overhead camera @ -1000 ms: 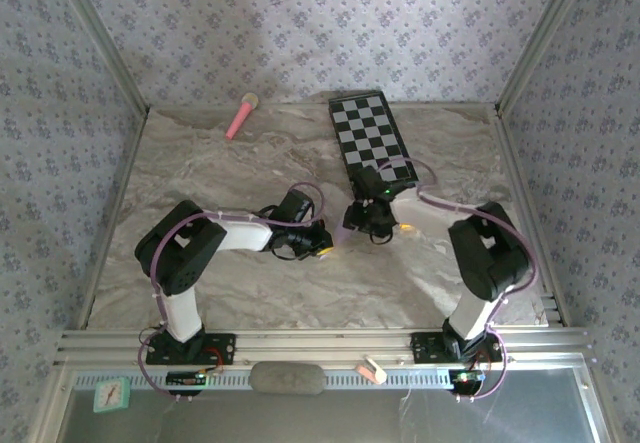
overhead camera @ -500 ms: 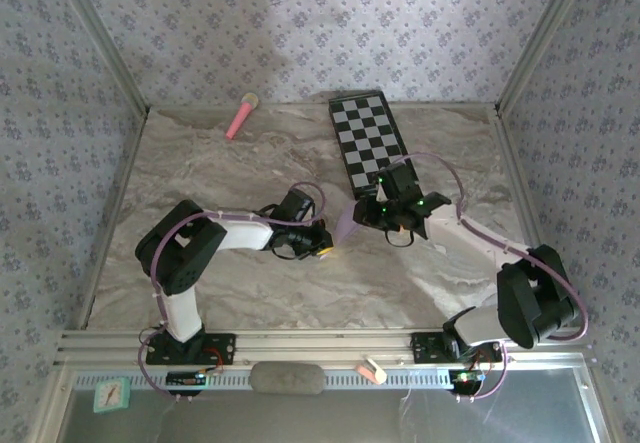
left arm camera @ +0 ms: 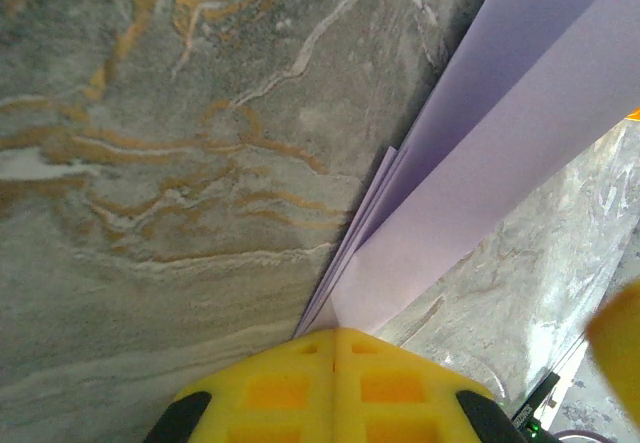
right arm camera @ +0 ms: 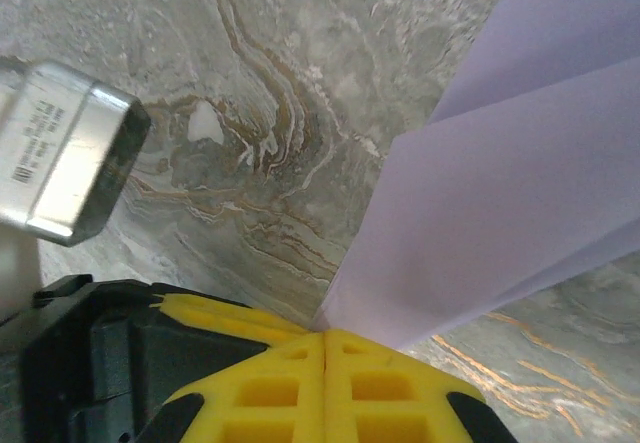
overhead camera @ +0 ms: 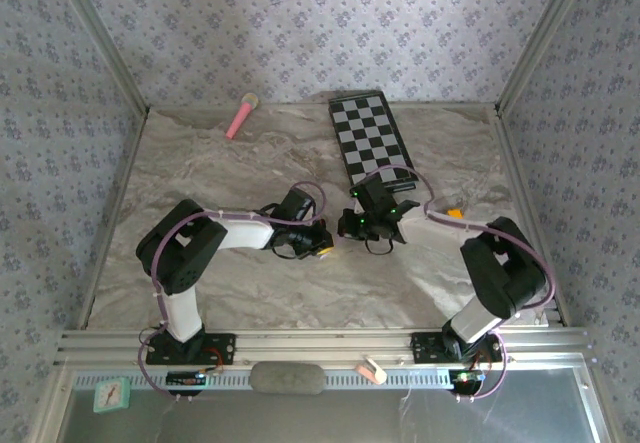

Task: Fold a paper plane with a square sheet of paper (pick it up from the middle)
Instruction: Fold the wing for the fifth time at the center of the table.

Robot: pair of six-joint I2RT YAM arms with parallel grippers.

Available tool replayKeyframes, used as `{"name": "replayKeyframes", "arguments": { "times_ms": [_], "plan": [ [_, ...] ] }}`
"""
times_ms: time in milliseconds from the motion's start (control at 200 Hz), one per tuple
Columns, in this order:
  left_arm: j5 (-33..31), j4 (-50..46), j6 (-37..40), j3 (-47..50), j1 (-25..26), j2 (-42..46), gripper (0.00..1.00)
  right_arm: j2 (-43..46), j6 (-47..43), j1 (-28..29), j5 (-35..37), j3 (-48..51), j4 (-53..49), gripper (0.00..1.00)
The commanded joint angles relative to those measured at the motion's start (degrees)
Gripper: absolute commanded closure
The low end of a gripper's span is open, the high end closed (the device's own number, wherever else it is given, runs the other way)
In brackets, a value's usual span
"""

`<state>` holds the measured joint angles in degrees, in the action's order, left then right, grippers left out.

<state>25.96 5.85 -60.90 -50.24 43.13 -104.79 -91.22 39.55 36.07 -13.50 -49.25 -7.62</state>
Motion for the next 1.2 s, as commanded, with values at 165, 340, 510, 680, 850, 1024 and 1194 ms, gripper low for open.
{"name": "replayKeyframes", "arguments": {
  "times_ms": [165,340,510,680,850,1024,1194],
  "plan": [
    [-2.0,-5.9,0.5,1.3,-0.1,-2.3,0.97,-4.6,-0.9,-0.3,-3.0,0.3,3.4,0.96],
    [-2.0,-6.0,0.3,1.5,-0.1,-2.2,0.96,-6.2,-1.6,-0.4,-3.2,0.5,3.4,0.97],
    [-2.0,-5.8,-0.2,1.7,-0.1,-2.2,0.97,-7.2,-2.8,-1.7,-2.8,1.1,3.5,0.97],
    [-2.0,-5.8,-0.3,2.0,-0.1,-2.0,0.96,-9.1,-3.0,-3.5,-3.1,0.9,3.4,0.97],
    [-2.0,-5.7,-0.4,2.5,-0.1,-1.6,0.97,-10.2,-5.5,-4.6,-2.6,1.5,3.3,0.97],
    [-2.2,-6.8,0.5,2.1,-0.2,-0.4,0.97,-10.9,-6.0,-5.2,-1.7,2.5,3.0,0.98],
    [-1.8,-6.8,0.9,2.0,-0.2,0.3,0.97,-11.0,-6.0,-5.9,-2.0,3.5,4.2,0.98]
  ]
}}
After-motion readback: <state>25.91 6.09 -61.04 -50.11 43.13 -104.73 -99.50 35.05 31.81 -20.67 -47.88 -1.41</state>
